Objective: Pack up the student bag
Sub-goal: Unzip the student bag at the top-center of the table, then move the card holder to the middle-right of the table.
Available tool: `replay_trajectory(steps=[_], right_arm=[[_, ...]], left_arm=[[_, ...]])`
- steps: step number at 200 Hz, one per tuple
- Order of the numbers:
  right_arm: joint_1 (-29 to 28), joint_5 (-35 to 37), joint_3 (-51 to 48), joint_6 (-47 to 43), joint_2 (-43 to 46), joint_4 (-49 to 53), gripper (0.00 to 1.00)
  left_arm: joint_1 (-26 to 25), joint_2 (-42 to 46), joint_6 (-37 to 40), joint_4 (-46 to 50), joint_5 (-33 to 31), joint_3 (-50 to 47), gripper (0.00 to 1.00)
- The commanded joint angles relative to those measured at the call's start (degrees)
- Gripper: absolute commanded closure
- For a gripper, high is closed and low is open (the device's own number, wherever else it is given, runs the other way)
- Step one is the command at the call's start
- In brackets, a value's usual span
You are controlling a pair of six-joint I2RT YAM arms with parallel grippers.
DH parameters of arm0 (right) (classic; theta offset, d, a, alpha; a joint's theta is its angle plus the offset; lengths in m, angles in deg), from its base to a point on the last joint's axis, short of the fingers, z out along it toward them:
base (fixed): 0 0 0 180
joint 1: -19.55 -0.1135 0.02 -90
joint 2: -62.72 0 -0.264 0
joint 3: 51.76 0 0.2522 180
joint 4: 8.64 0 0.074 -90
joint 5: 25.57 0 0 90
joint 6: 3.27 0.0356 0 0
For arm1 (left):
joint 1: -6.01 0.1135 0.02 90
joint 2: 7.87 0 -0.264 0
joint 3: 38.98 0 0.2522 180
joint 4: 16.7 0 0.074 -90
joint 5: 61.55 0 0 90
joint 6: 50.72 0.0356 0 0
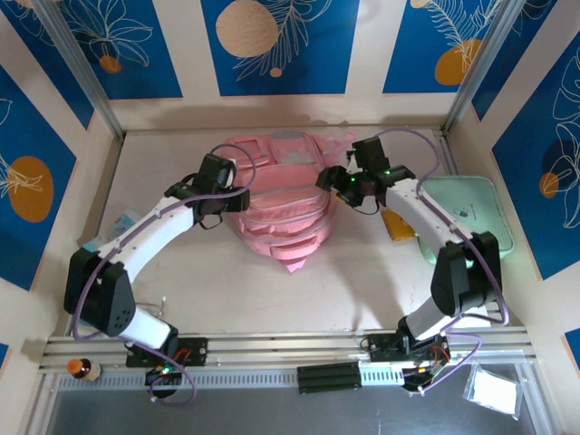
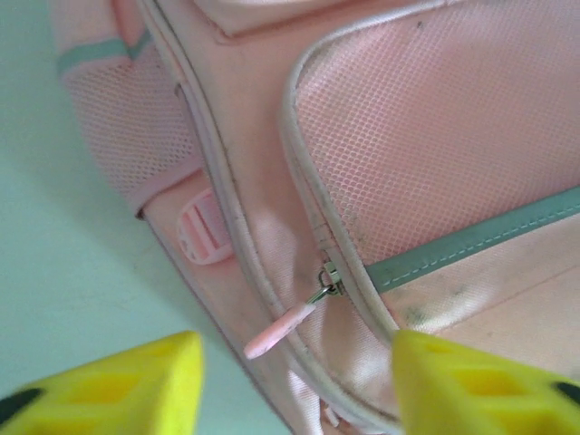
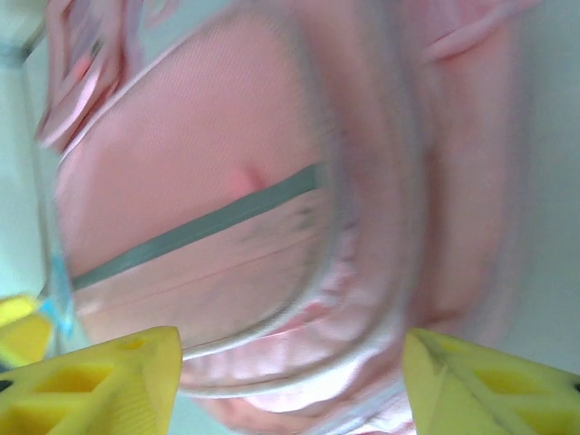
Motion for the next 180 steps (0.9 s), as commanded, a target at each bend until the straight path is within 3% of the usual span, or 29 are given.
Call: replay_trajectory(steps=[1,40,85,129,180], right_arm=[[3.62,13.57,-0.79,-3.86,0.75,9.98,0.33],[7.17,23.59,0.71,-12.07,-5.62,16.47,0.33],[13.48,23.57,-1.06,-11.50,-11.25,16.79,0.32],[16.74,19.13,-0.58,-13.55,-16.43,16.33,0.30],[15.61,14.49,-2.18,-8.91,-17.95,15.63,0.29]], left_arm=[[1.34,3.40,-0.69,-0.19,-2.36,-1.13,0.32],[1.72,5.84,-0.34,-0.72,-3.71,-1.46,0.16],[1.81,7.61,-0.01,-2.71,-4.28,-3.38,0.02],[1.81,8.25,0.45,-3.26,-4.20,-3.96,0.00],[1.86,7.30,0.45,-3.14,-3.60,-3.45,0.00]])
